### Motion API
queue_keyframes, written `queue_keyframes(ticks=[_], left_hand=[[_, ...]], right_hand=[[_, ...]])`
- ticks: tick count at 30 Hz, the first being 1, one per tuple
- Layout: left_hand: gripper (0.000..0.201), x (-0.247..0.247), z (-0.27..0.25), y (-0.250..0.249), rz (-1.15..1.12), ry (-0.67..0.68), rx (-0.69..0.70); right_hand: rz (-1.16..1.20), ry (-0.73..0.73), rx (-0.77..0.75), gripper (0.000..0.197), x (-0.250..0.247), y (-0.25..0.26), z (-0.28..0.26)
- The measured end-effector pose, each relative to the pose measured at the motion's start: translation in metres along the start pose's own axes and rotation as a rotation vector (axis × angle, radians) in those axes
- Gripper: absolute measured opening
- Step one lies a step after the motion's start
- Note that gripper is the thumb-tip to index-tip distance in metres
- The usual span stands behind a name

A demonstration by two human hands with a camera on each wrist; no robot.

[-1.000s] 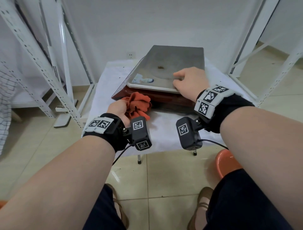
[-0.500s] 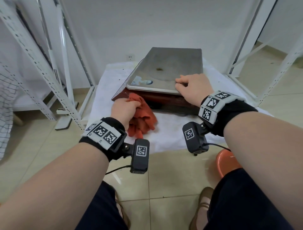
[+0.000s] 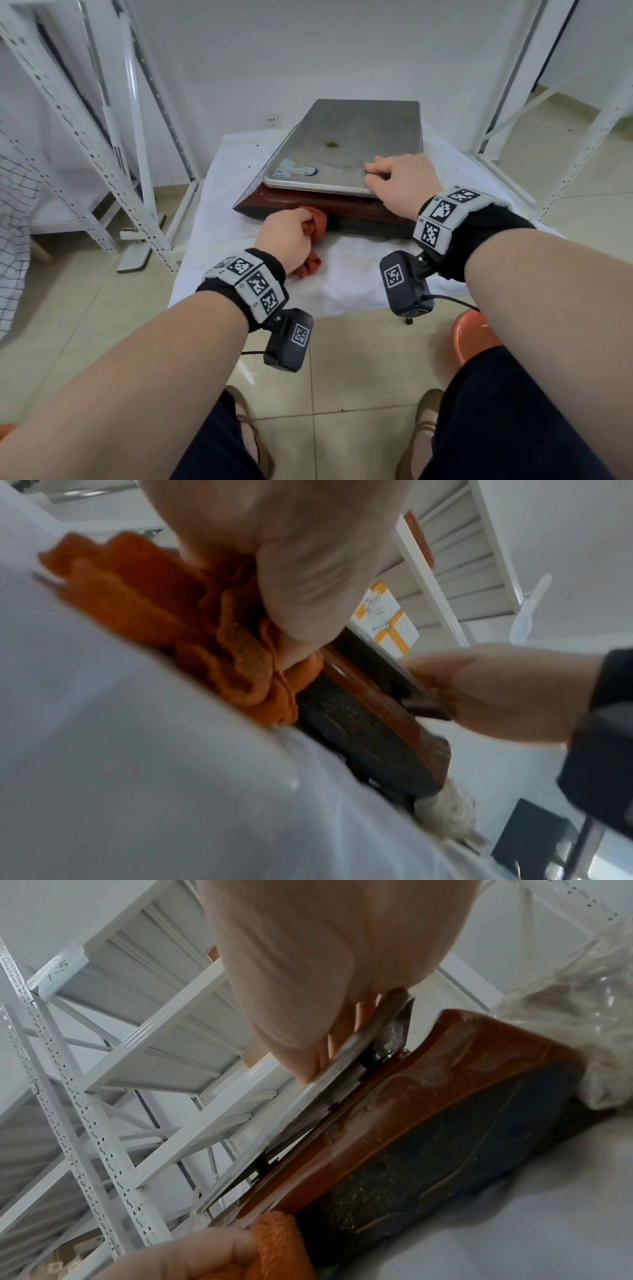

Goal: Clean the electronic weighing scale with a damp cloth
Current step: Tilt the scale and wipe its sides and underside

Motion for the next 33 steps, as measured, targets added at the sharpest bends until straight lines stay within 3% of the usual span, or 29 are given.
queue_keyframes(ticks=[3, 7, 9, 10, 12, 15, 17, 20, 23, 25, 29, 31, 33], left_hand=[[0.022, -0.013, 0.007, 0.000, -0.062, -0.002, 0.006], [0.032, -0.013, -0.002, -0.006, -0.644, 0.134, -0.129], [0.036, -0.011, -0.008, -0.012, -0.829, 0.209, -0.159], [0.039, -0.009, -0.011, -0.016, -0.899, 0.246, -0.163], [0.043, -0.007, -0.016, -0.023, -1.007, 0.315, -0.169], [0.045, -0.005, -0.022, -0.032, -1.072, 0.341, -0.158], [0.042, -0.005, -0.022, -0.033, -1.060, 0.328, -0.148], [0.029, 0.000, -0.021, -0.032, -0.971, 0.305, -0.146], [0.009, 0.005, -0.022, -0.032, -0.785, 0.288, -0.153], [0.016, 0.005, -0.016, -0.034, -0.614, 0.254, -0.105], [0.009, -0.013, 0.001, -0.053, -0.065, -0.029, 0.218], [0.020, -0.020, 0.006, -0.064, 0.205, -0.127, 0.354], [0.034, -0.021, 0.013, -0.068, 0.382, -0.166, 0.396]], right_hand=[[0.074, -0.004, -0.026, 0.033, -0.009, 0.006, -0.007], [0.303, -0.309, 0.012, 0.027, -0.034, 0.010, -0.028], [0.409, -0.339, 0.006, 0.021, -0.036, 0.017, -0.037], [0.496, -0.284, 0.018, 0.018, -0.031, 0.019, -0.039], [0.710, -0.029, 0.095, 0.023, -0.013, 0.027, -0.044], [0.866, 0.361, 0.218, 0.054, 0.009, 0.035, -0.066], [0.935, 0.488, 0.184, 0.052, 0.012, 0.040, -0.079], [0.922, 0.448, 0.087, 0.026, 0.013, 0.039, -0.085], [0.967, 0.268, 0.141, 0.037, 0.016, 0.022, -0.081], [1.001, 0.174, 0.191, 0.033, 0.015, 0.012, -0.083], [0.789, -0.185, 0.319, 0.012, -0.008, -0.022, -0.084], [0.636, -0.365, 0.349, 0.011, -0.026, -0.036, -0.089], [0.556, -0.513, 0.402, 0.012, -0.041, -0.049, -0.096]])
Point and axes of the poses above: each hand's wrist, its own z-axis towards the middle knuckle, its own x-axis out of the palm, y = z × x, the point moved 7 cm from there along z, towards the middle knuckle, and after that the axes turned 1 degree about x, right-handed, at the moved point
